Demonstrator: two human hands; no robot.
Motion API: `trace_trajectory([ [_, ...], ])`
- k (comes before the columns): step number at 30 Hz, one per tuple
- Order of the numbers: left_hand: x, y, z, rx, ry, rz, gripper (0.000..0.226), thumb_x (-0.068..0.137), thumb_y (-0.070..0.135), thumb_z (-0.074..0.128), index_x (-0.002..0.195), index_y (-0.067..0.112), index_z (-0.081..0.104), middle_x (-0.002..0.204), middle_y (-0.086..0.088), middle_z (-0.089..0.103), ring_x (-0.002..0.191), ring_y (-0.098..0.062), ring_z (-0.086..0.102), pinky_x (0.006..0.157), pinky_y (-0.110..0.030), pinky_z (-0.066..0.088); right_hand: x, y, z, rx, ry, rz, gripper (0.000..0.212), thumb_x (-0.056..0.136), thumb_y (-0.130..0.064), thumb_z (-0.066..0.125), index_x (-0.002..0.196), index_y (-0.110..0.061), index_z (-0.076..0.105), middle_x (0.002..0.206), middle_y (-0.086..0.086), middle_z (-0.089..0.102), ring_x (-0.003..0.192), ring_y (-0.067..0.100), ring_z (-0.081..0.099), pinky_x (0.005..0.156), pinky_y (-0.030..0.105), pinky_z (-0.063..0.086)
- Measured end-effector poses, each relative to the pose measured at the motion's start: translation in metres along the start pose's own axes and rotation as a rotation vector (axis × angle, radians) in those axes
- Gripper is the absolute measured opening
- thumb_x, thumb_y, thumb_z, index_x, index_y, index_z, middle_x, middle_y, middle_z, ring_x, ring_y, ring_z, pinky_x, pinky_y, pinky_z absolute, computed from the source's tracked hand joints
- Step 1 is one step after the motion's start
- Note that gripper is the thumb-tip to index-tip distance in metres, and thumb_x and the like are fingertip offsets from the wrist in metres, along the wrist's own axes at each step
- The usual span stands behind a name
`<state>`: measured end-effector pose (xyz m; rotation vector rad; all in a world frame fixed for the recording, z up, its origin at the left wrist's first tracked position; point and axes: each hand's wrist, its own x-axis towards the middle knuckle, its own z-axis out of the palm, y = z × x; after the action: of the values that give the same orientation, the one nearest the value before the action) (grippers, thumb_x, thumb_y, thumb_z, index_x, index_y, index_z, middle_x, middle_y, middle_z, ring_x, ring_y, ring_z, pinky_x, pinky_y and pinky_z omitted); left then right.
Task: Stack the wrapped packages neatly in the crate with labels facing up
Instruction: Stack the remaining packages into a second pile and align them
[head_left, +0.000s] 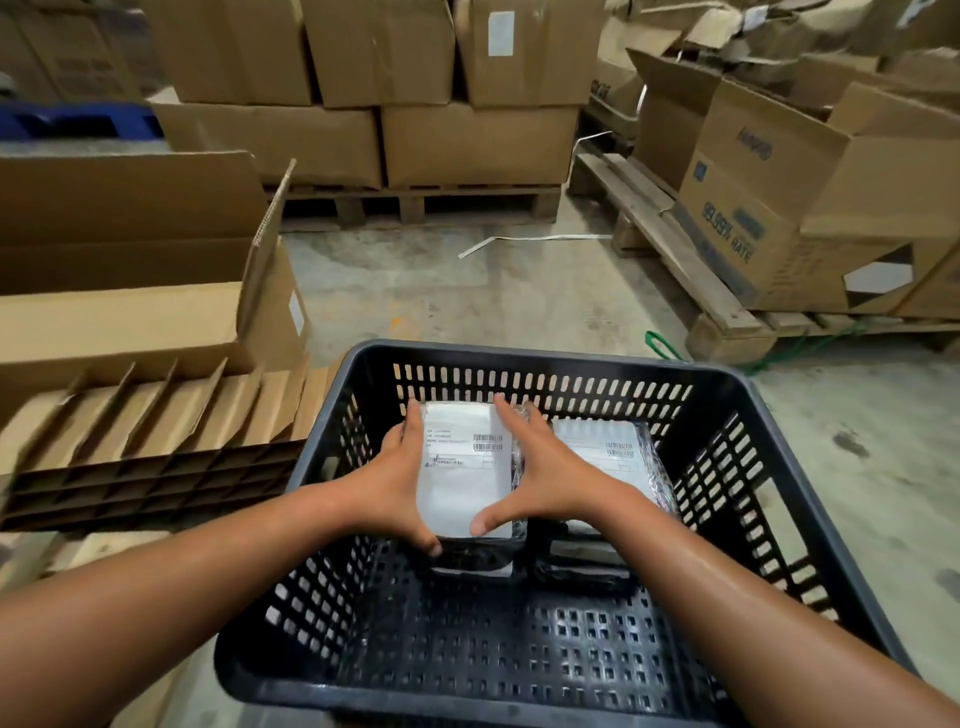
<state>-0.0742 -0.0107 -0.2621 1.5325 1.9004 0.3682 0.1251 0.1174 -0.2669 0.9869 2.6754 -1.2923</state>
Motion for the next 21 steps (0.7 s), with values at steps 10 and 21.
trace_trajectory([
  [10,0.016,-0.005,0.003,0.025,0.078,-0.006,0.164,0.028,0.042,0.098,0.153,0.023,-0.007,0.148,-0.001,0.024,0.140,-0.021,0.025,0.117,-0.040,0.034,0.015,0.011,0.011,-0.141,0.012,0.036,0.170,0.042,-0.063,0.097,0.160,-0.027,-0.020,0.160,0.015,-0.041,0.155,0.035,-0.007,0.124,0.042,0.012],
  [21,0.042,-0.012,-0.002,0.121,-0.092,-0.023,0.158,0.046,0.041,0.098,0.155,0.035,-0.015,0.166,0.006,-0.010,0.147,-0.031,-0.030,0.122,-0.045,-0.005,0.023,0.014,0.010,-0.240,-0.017,-0.012,0.161,0.052,-0.056,0.097,0.162,-0.010,-0.010,0.168,0.011,-0.023,0.157,0.027,-0.007,0.123,0.033,0.007],
])
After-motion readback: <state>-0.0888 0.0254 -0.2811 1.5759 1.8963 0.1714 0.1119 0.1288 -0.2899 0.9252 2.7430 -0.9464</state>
